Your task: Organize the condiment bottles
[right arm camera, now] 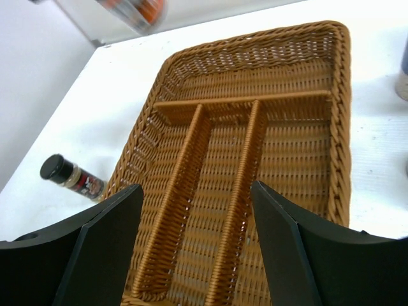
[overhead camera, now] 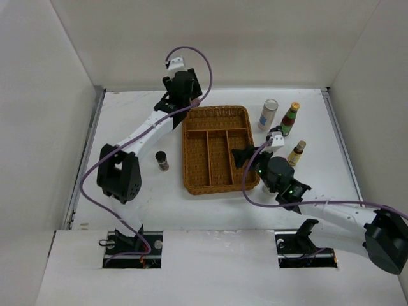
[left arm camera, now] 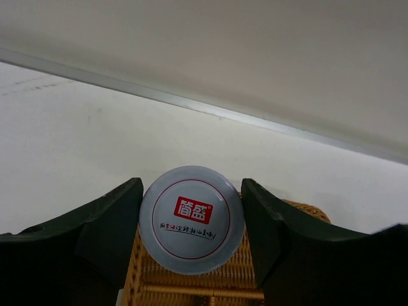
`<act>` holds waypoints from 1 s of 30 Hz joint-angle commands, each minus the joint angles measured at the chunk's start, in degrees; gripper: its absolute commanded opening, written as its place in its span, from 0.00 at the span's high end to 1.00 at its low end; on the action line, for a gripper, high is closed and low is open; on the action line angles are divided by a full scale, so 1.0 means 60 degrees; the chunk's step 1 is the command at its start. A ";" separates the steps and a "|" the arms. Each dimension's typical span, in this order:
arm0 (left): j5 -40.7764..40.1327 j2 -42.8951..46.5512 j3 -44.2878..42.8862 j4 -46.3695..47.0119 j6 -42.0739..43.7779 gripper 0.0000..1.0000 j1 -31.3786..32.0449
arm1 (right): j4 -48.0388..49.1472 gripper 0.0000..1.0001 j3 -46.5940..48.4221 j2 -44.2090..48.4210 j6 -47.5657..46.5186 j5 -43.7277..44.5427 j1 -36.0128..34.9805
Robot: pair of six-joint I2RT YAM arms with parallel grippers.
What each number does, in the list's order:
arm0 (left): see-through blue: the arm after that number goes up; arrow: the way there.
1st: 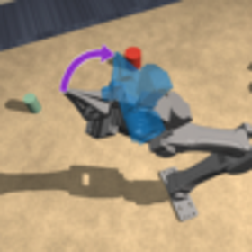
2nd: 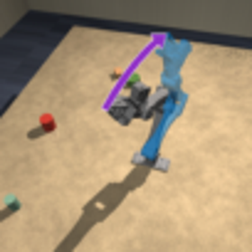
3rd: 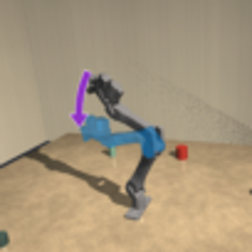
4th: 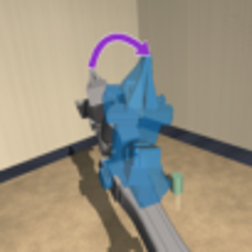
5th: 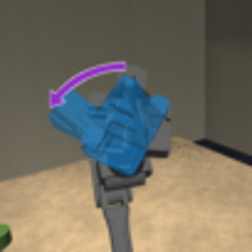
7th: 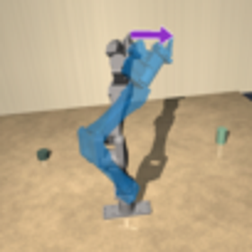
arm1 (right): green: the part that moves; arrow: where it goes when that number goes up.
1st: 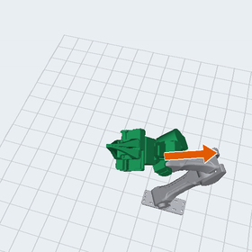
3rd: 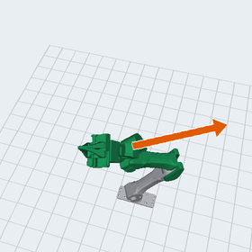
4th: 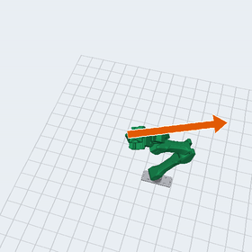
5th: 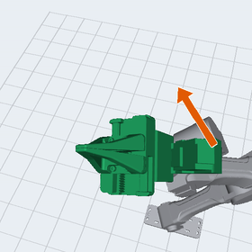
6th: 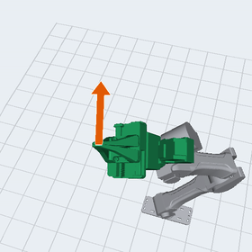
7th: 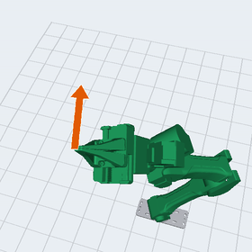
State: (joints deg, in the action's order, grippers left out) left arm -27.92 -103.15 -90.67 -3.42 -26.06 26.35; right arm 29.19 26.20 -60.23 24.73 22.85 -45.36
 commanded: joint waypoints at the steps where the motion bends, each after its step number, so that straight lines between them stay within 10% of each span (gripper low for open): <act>1: 0.0346 -0.0779 -0.0970 0.0585 0.0081 0.70 0.0171 | 0.0511 0.25 -0.0045 0.0165 0.0229 -0.0161 0.0214; 15: 0.0260 -0.1558 0.0037 0.1082 0.0125 0.70 0.0215 | 0.0511 0.22 -0.0220 0.0092 0.0360 -0.0117 0.0625; 24: -0.0121 -0.0960 0.1443 0.1740 0.0330 0.16 0.0376 | -0.2121 0.13 0.0642 0.1685 0.0390 0.0511 0.1196; 30: -0.0092 0.1192 0.3214 0.3862 0.0506 0.01 0.0830 | -0.4918 0.17 0.1127 0.3064 0.0360 0.2794 0.0963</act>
State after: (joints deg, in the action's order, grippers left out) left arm -27.07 -106.02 -74.17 8.12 -24.38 29.80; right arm 10.00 29.91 -43.99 26.68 30.79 -38.79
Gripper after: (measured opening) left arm 0.979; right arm 0.833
